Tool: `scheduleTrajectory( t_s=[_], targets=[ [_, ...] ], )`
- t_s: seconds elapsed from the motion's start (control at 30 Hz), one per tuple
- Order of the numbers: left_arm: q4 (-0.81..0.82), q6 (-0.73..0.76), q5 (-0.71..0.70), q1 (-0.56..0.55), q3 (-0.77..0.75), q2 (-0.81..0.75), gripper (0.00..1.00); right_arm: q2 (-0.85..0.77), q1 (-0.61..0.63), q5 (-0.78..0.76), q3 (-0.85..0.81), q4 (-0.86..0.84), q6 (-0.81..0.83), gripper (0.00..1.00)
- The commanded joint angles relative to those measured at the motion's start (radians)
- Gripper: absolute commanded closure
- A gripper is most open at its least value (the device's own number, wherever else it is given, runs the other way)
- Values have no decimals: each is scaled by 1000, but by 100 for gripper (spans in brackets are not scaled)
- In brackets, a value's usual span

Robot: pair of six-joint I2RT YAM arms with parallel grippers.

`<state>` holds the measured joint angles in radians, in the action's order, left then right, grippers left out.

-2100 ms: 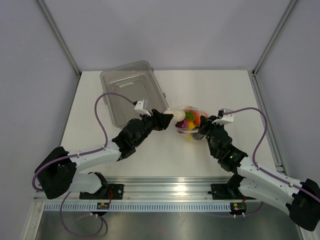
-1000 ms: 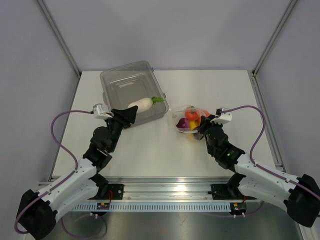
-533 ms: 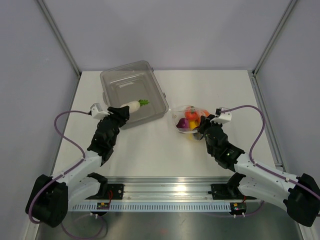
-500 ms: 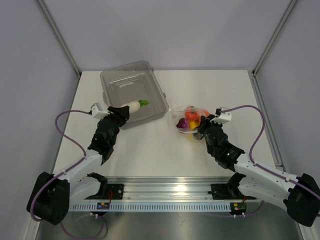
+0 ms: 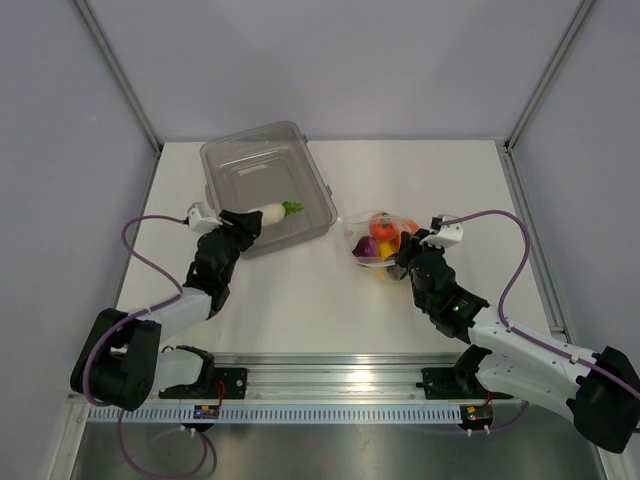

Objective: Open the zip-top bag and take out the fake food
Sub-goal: Place the fake vegetable in the bin.

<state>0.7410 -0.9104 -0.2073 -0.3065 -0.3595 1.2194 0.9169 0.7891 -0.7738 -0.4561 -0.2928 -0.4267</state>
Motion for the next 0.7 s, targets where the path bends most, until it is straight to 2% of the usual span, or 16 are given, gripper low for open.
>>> scheduleTrajectory(
  t_s=[0.0,0.03,0.1,0.23,0.27,0.33,0.67],
  targets=[
    [89,-8,57,17,-45,23,67,-3,1,-27,-42,-11,-7,100],
    [69,-10,49,17,-45,17,58,-1,1,-27,-42,-11,-9,100],
    [48,-12,33,17,-45,5,50,-4,1,-27,-42,-11,-7,100],
    [-15,-5,6,17,-53,-21,26,-3,1,-24,-42,-11,-7,100],
    [-17,-5,8,17,-55,-26,17,-3,-1,-24,-42,-11,-7,100],
    [-32,-2,14,17,-61,-27,9,-3,1,-22,-42,-12,-7,100],
    [-94,25,51,12,-79,-53,3,-9,1,-16,-42,-5,-9,100]
  ],
)
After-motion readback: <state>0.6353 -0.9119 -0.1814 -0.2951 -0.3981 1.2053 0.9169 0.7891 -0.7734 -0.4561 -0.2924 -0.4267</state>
